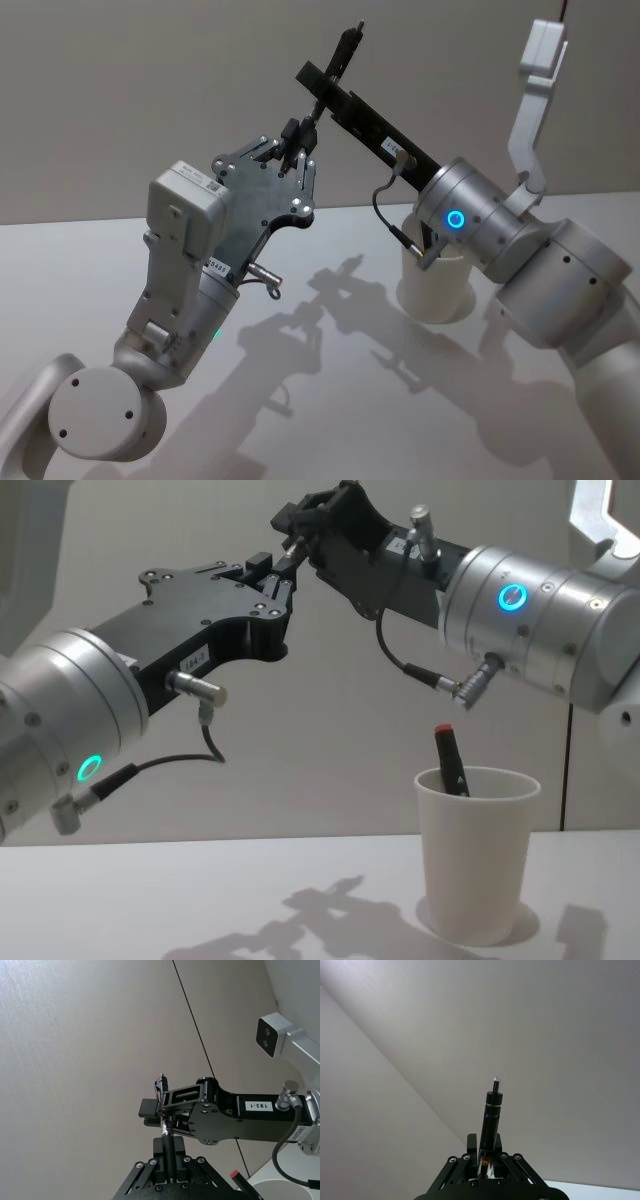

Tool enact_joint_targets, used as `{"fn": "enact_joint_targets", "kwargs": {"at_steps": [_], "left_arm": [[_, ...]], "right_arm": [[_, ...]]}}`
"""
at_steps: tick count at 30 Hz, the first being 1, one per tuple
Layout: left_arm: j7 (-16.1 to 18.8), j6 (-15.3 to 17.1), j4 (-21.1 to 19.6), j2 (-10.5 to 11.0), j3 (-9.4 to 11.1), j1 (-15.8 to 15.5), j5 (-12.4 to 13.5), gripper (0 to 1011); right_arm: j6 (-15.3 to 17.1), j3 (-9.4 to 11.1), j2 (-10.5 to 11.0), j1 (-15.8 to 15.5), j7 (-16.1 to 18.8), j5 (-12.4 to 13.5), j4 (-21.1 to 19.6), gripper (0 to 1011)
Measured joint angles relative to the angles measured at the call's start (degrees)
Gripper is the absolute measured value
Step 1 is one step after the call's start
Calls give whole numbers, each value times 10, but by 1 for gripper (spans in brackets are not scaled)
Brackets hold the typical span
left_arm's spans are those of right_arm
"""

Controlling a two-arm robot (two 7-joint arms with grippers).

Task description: Place the pen into the pen holder.

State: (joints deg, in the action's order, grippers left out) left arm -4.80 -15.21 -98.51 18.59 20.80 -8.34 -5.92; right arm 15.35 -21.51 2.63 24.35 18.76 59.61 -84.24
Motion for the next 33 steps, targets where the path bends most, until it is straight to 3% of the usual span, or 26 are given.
{"fn": "enact_joint_targets", "kwargs": {"at_steps": [24,33], "left_arm": [[0,0,0,0,0,0,0,121],[0,-1,0,0,0,0,0,347]], "right_arm": [[0,0,0,0,-1,0,0,149],[0,0,0,0,-2,-1,0,146]]}}
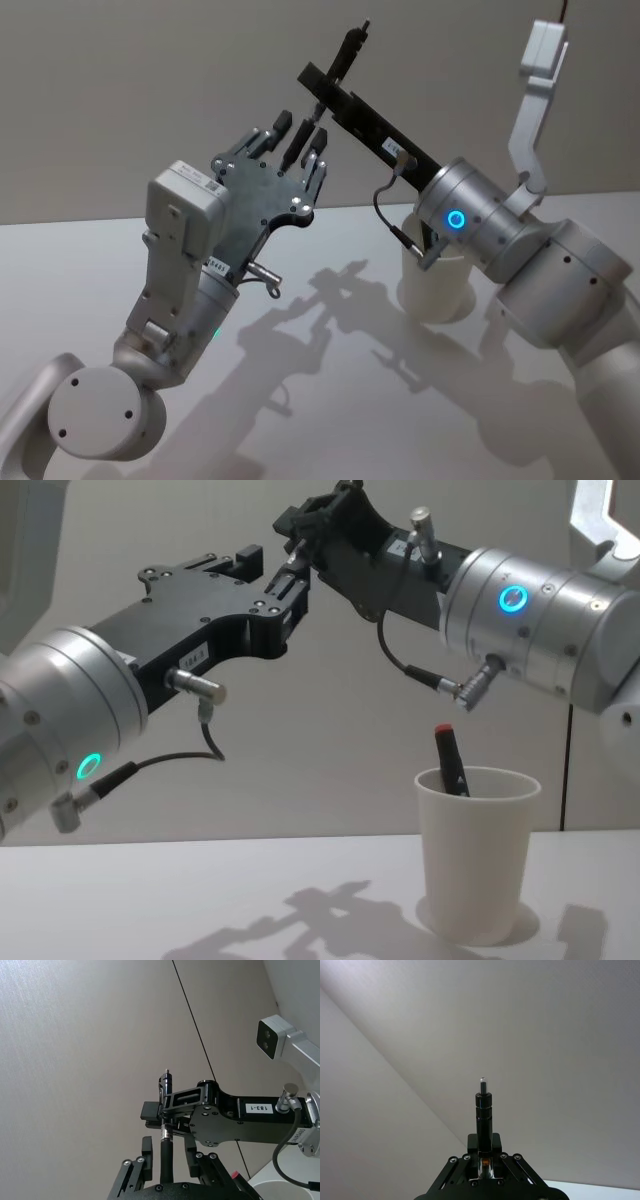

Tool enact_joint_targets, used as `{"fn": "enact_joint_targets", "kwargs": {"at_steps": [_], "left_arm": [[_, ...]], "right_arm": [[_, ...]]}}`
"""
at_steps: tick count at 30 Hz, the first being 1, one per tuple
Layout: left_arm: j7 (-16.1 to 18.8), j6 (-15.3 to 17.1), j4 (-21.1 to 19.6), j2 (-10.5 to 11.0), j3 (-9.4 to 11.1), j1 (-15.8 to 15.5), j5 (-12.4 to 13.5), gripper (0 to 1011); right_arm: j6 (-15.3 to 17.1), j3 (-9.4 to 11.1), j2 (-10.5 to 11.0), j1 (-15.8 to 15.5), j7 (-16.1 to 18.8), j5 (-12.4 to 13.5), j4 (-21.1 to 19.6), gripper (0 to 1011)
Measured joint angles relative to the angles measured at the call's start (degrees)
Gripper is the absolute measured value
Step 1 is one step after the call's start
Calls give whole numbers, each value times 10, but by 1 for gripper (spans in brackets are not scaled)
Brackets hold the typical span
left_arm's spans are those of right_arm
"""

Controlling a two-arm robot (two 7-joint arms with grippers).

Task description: Place the pen into the pen holder.

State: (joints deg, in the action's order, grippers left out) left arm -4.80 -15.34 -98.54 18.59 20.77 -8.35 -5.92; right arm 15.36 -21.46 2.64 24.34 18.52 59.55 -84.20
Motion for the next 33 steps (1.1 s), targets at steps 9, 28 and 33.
{"fn": "enact_joint_targets", "kwargs": {"at_steps": [9,28,33], "left_arm": [[0,0,0,0,0,0,0,650],[0,1,0,0,0,0,0,1001],[0,1,0,0,0,0,0,1001]], "right_arm": [[0,0,0,0,1,0,0,145],[-49,13,14,3,-15,-18,-11,146],[-68,24,25,4,-20,-30,-20,145]]}}
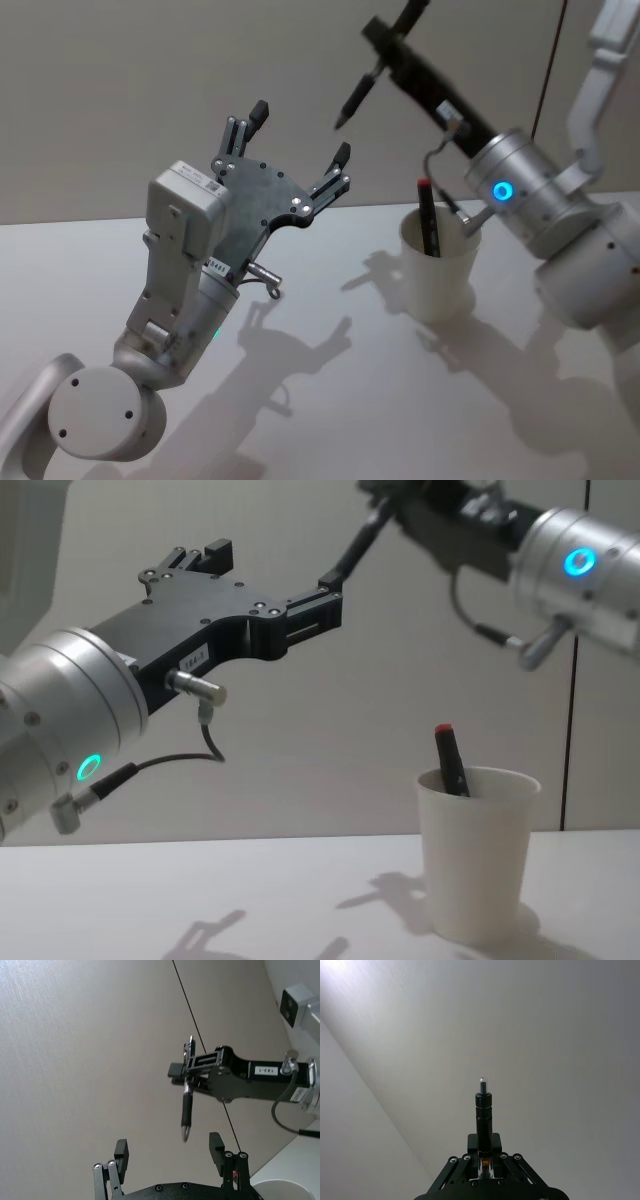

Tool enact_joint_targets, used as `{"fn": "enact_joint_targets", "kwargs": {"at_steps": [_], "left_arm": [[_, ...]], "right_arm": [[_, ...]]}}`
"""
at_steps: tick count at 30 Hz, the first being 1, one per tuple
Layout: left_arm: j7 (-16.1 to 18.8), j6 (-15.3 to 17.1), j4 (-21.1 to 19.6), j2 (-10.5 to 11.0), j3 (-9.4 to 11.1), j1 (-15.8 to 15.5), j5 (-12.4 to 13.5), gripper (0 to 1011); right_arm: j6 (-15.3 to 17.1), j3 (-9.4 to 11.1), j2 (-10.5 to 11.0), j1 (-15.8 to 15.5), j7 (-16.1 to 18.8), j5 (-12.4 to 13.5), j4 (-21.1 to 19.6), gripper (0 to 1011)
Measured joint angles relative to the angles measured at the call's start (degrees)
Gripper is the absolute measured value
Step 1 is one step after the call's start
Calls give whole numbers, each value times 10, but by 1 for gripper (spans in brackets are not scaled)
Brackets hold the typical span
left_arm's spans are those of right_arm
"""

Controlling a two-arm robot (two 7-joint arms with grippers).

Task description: Place the pen into the pen holder.

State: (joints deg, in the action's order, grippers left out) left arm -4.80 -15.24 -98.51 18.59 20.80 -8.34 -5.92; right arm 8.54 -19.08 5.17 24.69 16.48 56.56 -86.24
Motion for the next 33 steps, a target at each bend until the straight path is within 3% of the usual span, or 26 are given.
{"fn": "enact_joint_targets", "kwargs": {"at_steps": [15,23,26,32,33], "left_arm": [[0,0,0,0,0,0,0,1001],[0,0,0,0,0,0,0,1000],[0,0,0,0,0,0,0,1001],[0,0,0,0,0,0,0,1001],[0,0,0,0,0,0,0,1001]], "right_arm": [[-62,35,61,-28,-13,-75,-58,146],[-92,46,100,-62,-18,-143,-105,146],[-100,47,108,-70,-19,-160,-114,145],[-121,46,127,-93,-21,-222,-137,145],[-121,46,127,-93,-21,-222,-137,145]]}}
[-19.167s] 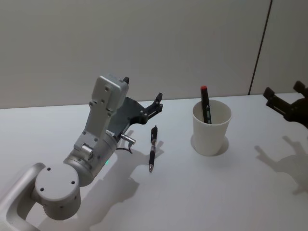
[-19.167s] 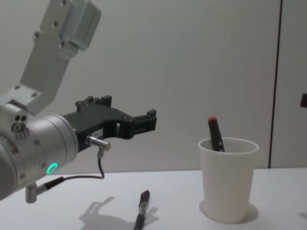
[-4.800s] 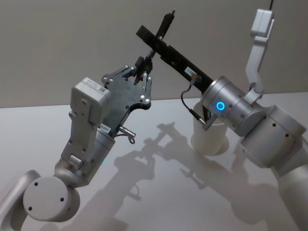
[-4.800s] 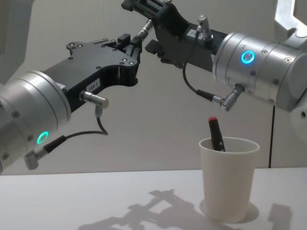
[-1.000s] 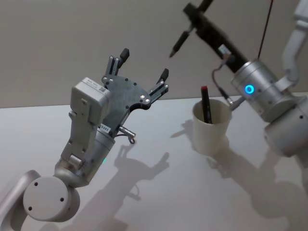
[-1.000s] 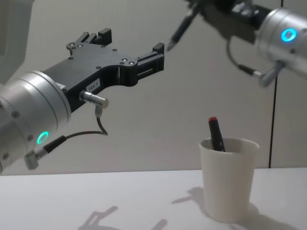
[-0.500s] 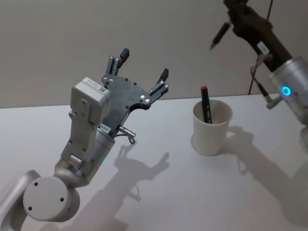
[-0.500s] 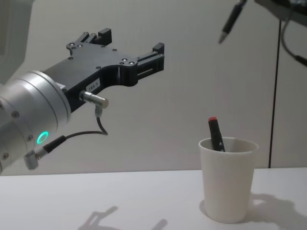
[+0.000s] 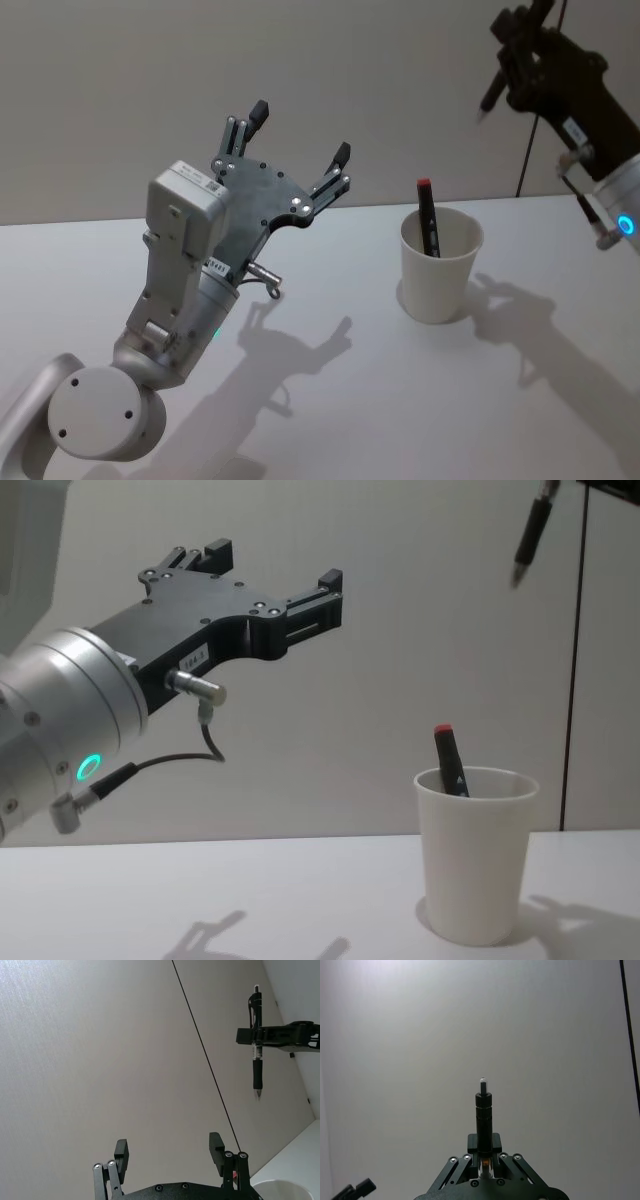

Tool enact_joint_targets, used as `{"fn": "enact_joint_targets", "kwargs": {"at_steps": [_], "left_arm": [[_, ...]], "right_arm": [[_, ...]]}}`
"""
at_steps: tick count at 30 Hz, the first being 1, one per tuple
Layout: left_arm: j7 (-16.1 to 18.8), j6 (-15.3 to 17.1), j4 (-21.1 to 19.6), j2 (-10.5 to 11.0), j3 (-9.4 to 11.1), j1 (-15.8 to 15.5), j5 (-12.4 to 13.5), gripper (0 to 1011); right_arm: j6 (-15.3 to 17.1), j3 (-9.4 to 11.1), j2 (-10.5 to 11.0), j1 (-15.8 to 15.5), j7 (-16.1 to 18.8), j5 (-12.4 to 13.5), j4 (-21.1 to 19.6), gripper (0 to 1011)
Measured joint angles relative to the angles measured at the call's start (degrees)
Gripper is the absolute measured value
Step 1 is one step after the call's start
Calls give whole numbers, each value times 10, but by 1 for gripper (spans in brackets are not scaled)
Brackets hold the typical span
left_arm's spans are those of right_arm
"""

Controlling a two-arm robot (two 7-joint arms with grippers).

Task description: Place the pen into the pen holder.

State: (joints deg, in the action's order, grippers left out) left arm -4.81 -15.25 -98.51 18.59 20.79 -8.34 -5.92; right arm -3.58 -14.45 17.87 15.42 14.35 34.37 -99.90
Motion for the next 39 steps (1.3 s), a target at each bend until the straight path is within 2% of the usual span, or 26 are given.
{"fn": "enact_joint_targets", "kwargs": {"at_steps": [3,4,5,9,10,12,14,18,19,20,23,30,39], "left_arm": [[0,0,0,0,0,0,0,1001],[0,0,0,0,0,0,0,1001],[0,0,0,0,0,0,0,1001],[0,0,0,0,0,0,0,1001],[0,0,0,0,0,0,0,1001],[0,0,0,0,0,0,0,1001],[0,0,0,0,0,0,0,1001],[0,0,0,0,0,0,0,1001],[0,0,0,0,0,0,0,1001],[0,0,0,0,0,0,0,1001],[0,0,0,0,0,0,0,1001],[0,0,0,0,0,0,0,1001],[0,0,0,0,0,0,0,1001]], "right_arm": [[-11,-3,7,-10,-2,-35,-8,145],[-11,-3,7,-10,-2,-35,-8,145],[-15,-4,10,-15,-3,-52,-11,146],[-25,-9,15,-24,-6,-89,-15,145],[-29,-11,16,-28,-7,-107,-17,145],[-33,-13,17,-31,-8,-122,-17,145],[-39,-17,18,-36,-10,-148,-17,146],[-49,-23,19,-42,-14,-187,-11,145],[-53,-27,18,-44,-15,-203,-7,145],[-53,-27,18,-44,-15,-203,-7,145],[-62,-32,15,-47,-19,-236,3,145],[-69,-40,9,-49,-22,-275,23,145],[-75,-48,-2,-45,-22,-300,50,146]]}}
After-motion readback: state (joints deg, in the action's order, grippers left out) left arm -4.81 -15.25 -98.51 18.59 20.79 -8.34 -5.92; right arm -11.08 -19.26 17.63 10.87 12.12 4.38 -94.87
